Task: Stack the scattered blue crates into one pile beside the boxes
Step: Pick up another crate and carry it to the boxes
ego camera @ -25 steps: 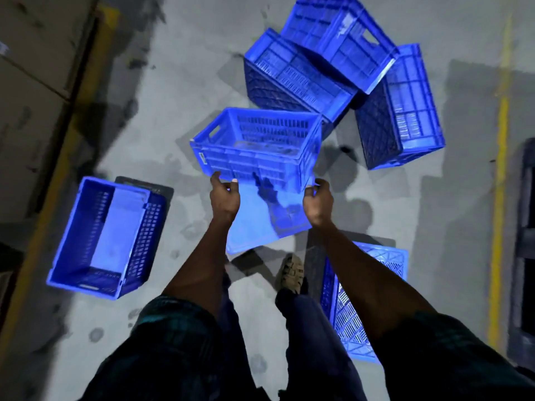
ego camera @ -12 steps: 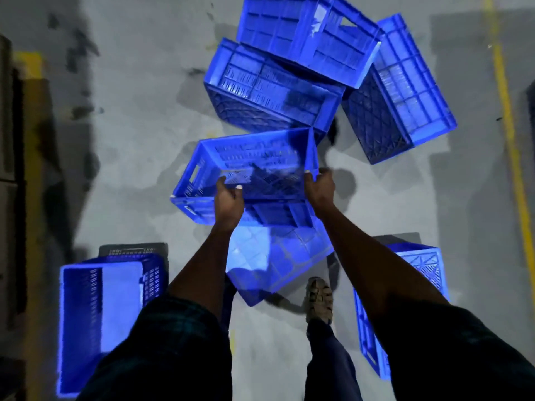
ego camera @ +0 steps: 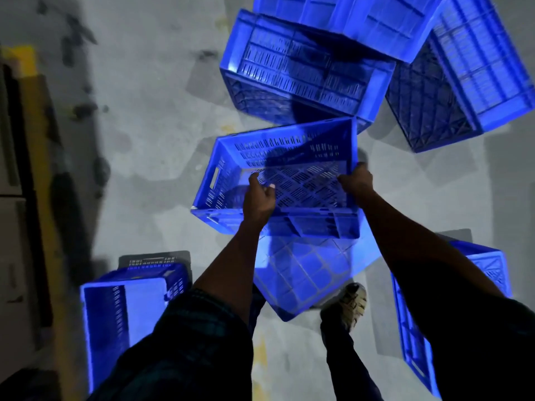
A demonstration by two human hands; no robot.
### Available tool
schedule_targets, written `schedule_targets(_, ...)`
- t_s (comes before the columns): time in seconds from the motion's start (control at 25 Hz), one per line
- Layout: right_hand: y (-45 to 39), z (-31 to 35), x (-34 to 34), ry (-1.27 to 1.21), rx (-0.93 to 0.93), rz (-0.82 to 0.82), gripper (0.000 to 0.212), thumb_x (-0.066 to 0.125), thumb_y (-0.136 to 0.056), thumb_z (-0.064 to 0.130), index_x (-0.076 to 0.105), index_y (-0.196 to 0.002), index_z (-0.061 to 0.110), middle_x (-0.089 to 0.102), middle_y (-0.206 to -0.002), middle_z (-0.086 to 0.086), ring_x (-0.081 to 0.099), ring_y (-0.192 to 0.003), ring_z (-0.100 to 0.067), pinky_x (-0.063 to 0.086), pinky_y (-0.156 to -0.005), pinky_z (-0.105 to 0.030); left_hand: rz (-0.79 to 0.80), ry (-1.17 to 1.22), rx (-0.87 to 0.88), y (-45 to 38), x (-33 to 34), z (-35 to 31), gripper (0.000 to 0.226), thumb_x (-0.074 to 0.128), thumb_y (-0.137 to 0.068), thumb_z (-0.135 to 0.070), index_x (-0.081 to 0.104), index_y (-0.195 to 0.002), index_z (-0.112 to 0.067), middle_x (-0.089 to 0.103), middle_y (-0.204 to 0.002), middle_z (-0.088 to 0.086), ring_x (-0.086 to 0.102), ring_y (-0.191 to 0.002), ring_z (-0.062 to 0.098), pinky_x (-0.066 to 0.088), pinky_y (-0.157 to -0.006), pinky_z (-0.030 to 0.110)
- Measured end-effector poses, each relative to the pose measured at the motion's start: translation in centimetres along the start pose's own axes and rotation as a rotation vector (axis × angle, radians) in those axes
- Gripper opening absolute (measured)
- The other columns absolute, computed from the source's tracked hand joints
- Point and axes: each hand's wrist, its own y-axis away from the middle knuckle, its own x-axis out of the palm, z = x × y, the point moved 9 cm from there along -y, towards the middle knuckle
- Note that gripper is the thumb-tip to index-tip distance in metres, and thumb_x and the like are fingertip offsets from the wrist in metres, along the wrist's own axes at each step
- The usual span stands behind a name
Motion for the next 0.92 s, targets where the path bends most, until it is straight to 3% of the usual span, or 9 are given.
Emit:
schedule_targets(0.08, 0.1, -0.7, -0.3, -0.038, 0.029, -0.056, 0.043, 0.063, -0.086, 0.01, 0.054, -0.127, -0.002, 0.061, -0.124, -0.026, 0.059, -0.116, -0.038, 0.048, -0.091, -0.037, 0.012, -0.023, 0.04, 0.2, 0.7, 0.9, 0.057, 0.055, -0.095, -0.027, 0.036, -0.143, -0.003, 0.06, -0.081, 0.017, 0.063, -0.087, 0.041, 0.046, -0.071, 0.042)
schedule_targets(0.2, 1.2, -0.6, -0.5, -0.118, 0.072, -0.059, 0.04, 0.061, -0.08, 0.017, 0.064, -0.115, -0.002, 0.067, -0.112, -0.024, 0.064, -0.107, -0.036, 0.051, -0.087, -0.036, 0.027, -0.046, 0.037, 0.7, 1.0, 1.0, 0.054, 0.055, -0.098, -0.022, 0.034, -0.145, -0.004, 0.057, -0.079, 0.01, 0.063, -0.086, 0.039, 0.042, -0.069, 0.037)
schedule_targets(0.32, 2.9, -0.1, -0.1, -0.113, 0.063, -0.018, 0.051, 0.055, -0.061, 0.034, 0.072, -0.096, 0.0, 0.071, -0.097, -0.022, 0.068, -0.095, -0.036, 0.056, -0.08, -0.037, 0.008, -0.041, -0.014, 1.2, 0.7, 1.4, 0.055, 0.054, -0.098, -0.027, 0.033, -0.146, -0.01, 0.067, -0.1, 0.019, 0.064, -0.096, 0.037, 0.047, -0.077, 0.039)
schedule_targets(0.44, 5.5, 1.7, 0.5, -0.14, 0.017, -0.01, 0.048, 0.055, -0.063, 0.035, 0.07, -0.094, 0.003, 0.071, -0.099, -0.021, 0.067, -0.096, -0.036, 0.053, -0.08, -0.036, -0.034, -0.015, -0.044, 2.0, -0.3, 1.6, 0.055, 0.053, -0.097, -0.028, 0.033, -0.145, -0.012, 0.067, -0.109, 0.022, 0.065, -0.099, 0.038, 0.051, -0.082, 0.043)
schedule_targets(0.52, 8.0, 3.2, 0.6, -0.132, -0.034, -0.003, 0.052, 0.05, -0.062, 0.037, 0.068, -0.096, 0.002, 0.07, -0.101, -0.023, 0.066, -0.097, -0.038, 0.052, -0.08, -0.037, -0.095, -0.008, -0.06, 2.8, -1.6, 1.4, 0.052, 0.053, -0.097, -0.025, 0.035, -0.144, -0.011, 0.068, -0.103, 0.022, 0.065, -0.097, 0.038, 0.049, -0.08, 0.042)
schedule_targets(0.64, 11.8, 3.8, -1.0, -0.116, -0.103, -0.065, 0.052, 0.045, -0.06, 0.035, 0.067, -0.093, 0.001, 0.07, -0.096, -0.026, 0.065, -0.095, -0.043, 0.052, -0.081, -0.041, -0.166, 0.013, -0.077, 4.5, -4.1, 0.8, 0.051, 0.054, -0.097, -0.022, 0.038, -0.144, -0.009, 0.069, -0.102, 0.018, 0.064, -0.103, 0.035, 0.046, -0.084, 0.04)
schedule_targets(0.76, 15.3, 2.2, -4.4, -0.114, -0.101, -0.117, 0.038, 0.057, -0.065, 0.028, 0.067, -0.092, 0.004, 0.07, -0.094, -0.025, 0.065, -0.095, -0.043, 0.053, -0.082, -0.043, -0.23, 0.023, -0.069, 6.9, -7.1, 0.2, 0.05, 0.055, -0.097, -0.021, 0.041, -0.142, -0.007, 0.069, -0.111, 0.019, 0.063, -0.108, 0.035, 0.044, -0.089, 0.038)
schedule_targets(0.92, 22.0, -0.2, -9.5, -0.167, -0.063, -0.127, 0.018, 0.07, -0.063, 0.011, 0.059, -0.078, 0.009, 0.063, -0.079, -0.013, 0.059, -0.081, -0.037, 0.038, -0.064, -0.033, -0.287, 0.039, -0.022, 11.5, -10.9, -1.7, 0.049, 0.057, -0.097, -0.02, 0.043, -0.14, -0.003, 0.065, -0.118, 0.023, 0.062, -0.11, 0.037, 0.043, -0.091, 0.038)
